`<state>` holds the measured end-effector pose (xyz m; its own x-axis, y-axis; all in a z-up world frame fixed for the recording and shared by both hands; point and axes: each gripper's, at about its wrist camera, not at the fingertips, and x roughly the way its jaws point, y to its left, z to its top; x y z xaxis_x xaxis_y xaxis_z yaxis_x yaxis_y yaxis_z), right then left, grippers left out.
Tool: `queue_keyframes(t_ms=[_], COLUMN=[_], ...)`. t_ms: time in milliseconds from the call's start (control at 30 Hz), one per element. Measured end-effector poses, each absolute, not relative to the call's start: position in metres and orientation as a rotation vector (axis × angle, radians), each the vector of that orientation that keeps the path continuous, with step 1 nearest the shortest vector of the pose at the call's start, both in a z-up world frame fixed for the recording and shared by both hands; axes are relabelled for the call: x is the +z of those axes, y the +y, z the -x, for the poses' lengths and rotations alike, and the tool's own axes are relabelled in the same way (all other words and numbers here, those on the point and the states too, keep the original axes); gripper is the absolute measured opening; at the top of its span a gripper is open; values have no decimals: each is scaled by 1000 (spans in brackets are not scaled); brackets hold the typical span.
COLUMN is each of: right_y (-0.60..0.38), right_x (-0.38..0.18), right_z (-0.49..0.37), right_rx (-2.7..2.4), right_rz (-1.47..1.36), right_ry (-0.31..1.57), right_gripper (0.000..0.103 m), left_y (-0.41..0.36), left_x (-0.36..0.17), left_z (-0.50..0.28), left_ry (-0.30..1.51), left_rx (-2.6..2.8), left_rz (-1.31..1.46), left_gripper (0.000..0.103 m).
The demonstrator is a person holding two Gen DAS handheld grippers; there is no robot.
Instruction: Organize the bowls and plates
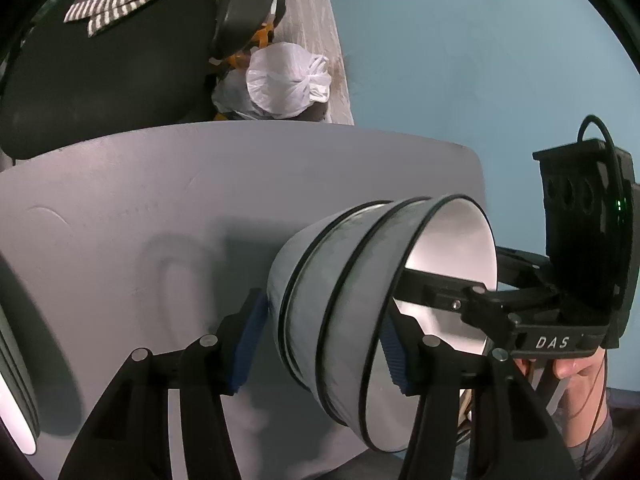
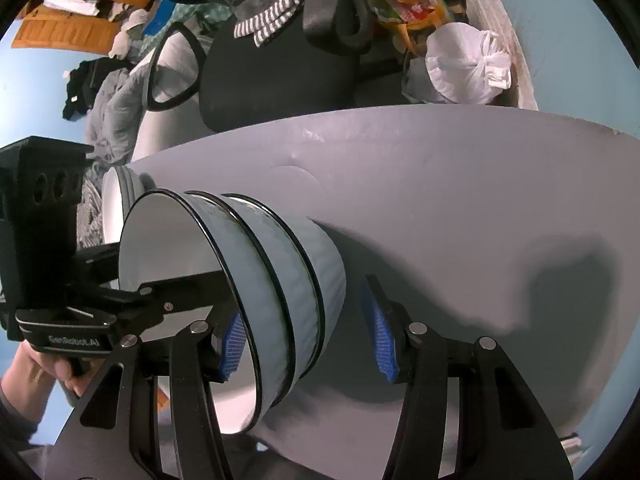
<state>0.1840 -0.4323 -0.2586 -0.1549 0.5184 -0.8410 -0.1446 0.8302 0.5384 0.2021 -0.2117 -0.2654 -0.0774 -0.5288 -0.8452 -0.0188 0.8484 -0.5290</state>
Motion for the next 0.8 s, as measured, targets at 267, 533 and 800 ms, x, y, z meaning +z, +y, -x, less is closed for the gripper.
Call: queue_keyframes(t_ms=[267, 533, 800], right_y=[-437, -434, -429], right_x=[-265, -267, -261], right_z=[-185, -187, -184], right_rx=[588, 647, 648], right_rz=[-357, -375, -317], right_ry=[1674, 1715, 1691], right_gripper=[52, 45, 45], left_y=[-201, -197, -193], left_x=[-264, -264, -262], left_z=[-199, -200, -195], left_ry=[1638, 1646, 1628], left_rx=[-460, -482, -464], left_rz=[449, 453, 482], left_gripper=[38, 36, 36])
